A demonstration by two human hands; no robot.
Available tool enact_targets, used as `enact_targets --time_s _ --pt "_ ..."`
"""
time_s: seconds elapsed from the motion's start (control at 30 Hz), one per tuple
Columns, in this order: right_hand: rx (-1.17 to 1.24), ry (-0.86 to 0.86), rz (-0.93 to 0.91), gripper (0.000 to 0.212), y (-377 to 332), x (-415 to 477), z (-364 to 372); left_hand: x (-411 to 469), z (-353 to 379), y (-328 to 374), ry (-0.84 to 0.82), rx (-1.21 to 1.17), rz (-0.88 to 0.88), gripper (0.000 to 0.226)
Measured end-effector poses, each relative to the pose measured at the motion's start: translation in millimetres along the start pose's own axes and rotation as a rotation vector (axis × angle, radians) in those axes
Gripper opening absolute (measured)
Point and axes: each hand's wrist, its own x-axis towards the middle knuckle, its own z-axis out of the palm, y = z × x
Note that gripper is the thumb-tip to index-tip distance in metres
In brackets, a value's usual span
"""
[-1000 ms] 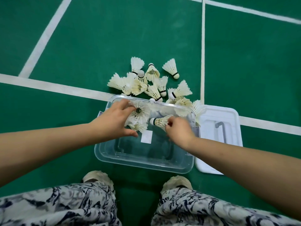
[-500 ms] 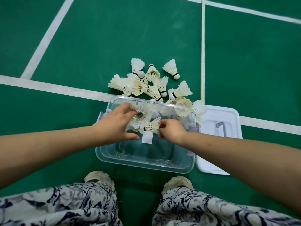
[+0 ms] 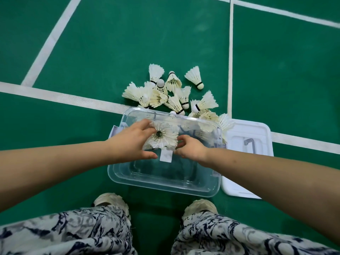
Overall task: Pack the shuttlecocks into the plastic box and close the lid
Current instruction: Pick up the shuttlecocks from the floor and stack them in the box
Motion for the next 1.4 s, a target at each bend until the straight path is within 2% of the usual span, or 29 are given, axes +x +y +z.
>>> enact_targets --time_s 0.1,0.2,0.33,0.4,0.53,0.67,0.83,1.13,1.27,1.4 --pt "-0.082 0.131 -0.078 0.065 -2.7 -8.4 -6.4 -0.1 -0.4 -0.2 -0.006 0.0 0.004 0.08" --pt "-0.103 0.255 -0.249 0.06 -6.1 -22.5 -10.1 1.8 -1.0 1.7 -0.007 0.003 -0.002 0.077" --pt "-0.283 0.306 -0.483 0.047 -12.6 -45.9 -8.4 6.1 -3.1 9.0 -0.003 0.007 -0.003 0.075" --pt "-0.383 0.319 -0.541 0.044 -15.2 -54.0 -5.9 8.1 -4.3 14.0 0.011 0.01 0.015 0.073" --pt "-0.456 0.385 -0.578 0.036 -15.6 -58.8 -5.4 12.6 -3.8 23.3 0.031 0.007 0.049 0.069" --pt "-0.567 0.431 -0.605 0.021 -12.1 -58.0 -17.2 17.4 -0.5 29.6 0.026 0.005 0.07 0.075" --pt "-0.666 0.433 -0.617 0.02 -3.8 -59.3 -24.7 24.1 0.6 33.1 0.013 0.0 0.091 0.083" --pt "-0.747 0.516 -0.725 0.018 1.6 -57.2 -24.4 28.7 3.0 40.6 0.062 -0.007 0.148 0.083" --pt "-0.756 0.469 -0.692 0.02 -2.8 -62.6 -29.1 28.3 3.6 39.3 0.066 -0.031 0.161 0.092" --pt "-0.782 0.449 -0.565 0.023 -2.5 -63.1 -30.8 28.0 2.4 34.5 0.037 -0.061 0.144 0.093"
